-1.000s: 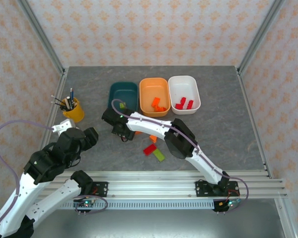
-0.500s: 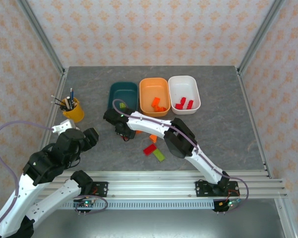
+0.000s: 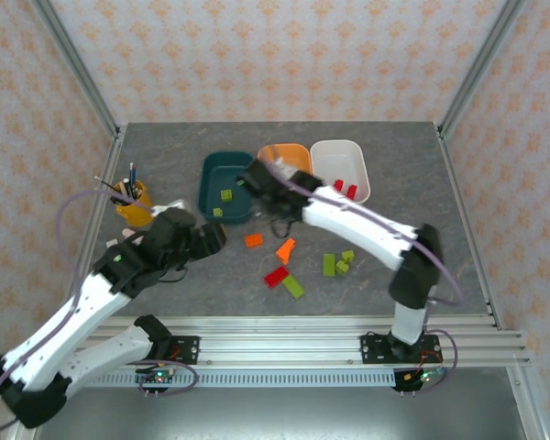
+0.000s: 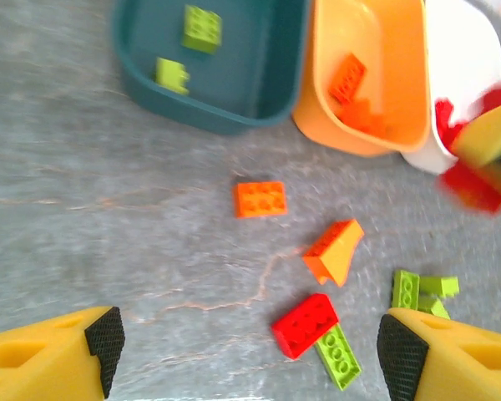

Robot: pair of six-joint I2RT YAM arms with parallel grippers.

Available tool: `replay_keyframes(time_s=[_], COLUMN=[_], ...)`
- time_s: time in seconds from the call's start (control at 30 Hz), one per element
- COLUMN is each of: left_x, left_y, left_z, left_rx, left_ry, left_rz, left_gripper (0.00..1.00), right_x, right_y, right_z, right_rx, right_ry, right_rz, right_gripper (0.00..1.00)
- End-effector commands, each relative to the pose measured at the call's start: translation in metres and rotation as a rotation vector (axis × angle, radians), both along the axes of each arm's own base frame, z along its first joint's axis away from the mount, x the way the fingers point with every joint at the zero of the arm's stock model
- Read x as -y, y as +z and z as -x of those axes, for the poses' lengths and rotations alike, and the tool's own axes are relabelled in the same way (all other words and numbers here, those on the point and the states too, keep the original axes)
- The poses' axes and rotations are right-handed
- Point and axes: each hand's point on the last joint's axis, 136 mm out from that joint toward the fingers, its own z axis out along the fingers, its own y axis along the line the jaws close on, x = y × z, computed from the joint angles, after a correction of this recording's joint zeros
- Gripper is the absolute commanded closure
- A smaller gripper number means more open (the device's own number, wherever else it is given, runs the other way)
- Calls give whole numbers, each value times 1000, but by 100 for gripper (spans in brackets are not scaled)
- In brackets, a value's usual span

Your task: Sort the legos into containers by color

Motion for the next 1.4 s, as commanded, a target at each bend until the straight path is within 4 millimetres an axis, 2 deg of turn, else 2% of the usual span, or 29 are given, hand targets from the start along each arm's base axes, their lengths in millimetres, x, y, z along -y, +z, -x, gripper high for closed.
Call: replay_keyframes(time_s=[0.0,0.07,0.13,0.3,0.43,0.6,0.77,0.87,0.97,1.07,1.17,1.27,1.37], left_x=[53,75,92,125,142,156,167,174,182,190,199,206,211], left_y=[36,41,44,44,43,30,10,-2,-12,-17,-23,-32,-43], left_z=[-29,-41,-53,-80,-100,-114,-116,-113,-110,-105,-97,-87,-75], left_rx=[102,104,102,82,70,43,-3,-29,-57,-73,-94,-121,-158], left_ry=[-138,-178,-202,-221,-221,-231,-278,-315,-344,-381,-426,-460,-479], left_rz=[89,85,81,96,91,69,14,-19,-32,-50,-78,-101,-114], left_gripper=[17,17,17,17,17,17,17,18,19,19,20,22,24], right_x=[61,93,116,153,163,168,168,167,168,169,171,173,181], right_y=[-4,-11,-22,-51,-87,-125,-140,-144,-141,-124,-95,-58,-21], right_z=[-38,-59,-80,-139,-176,-204,-217,-220,-218,-216,-215,-211,-197], right_rx=[46,19,-13,-109,-180,-239,-253,-265,-274,-252,-196,-126,-75], right_ry=[15,33,48,19,-15,-54,-77,-79,-86,-90,-94,-97,-114], right_rz=[68,101,107,85,81,83,76,73,75,73,64,46,52], right_gripper=[80,80,80,80,78,77,73,65,58,51,48,46,47])
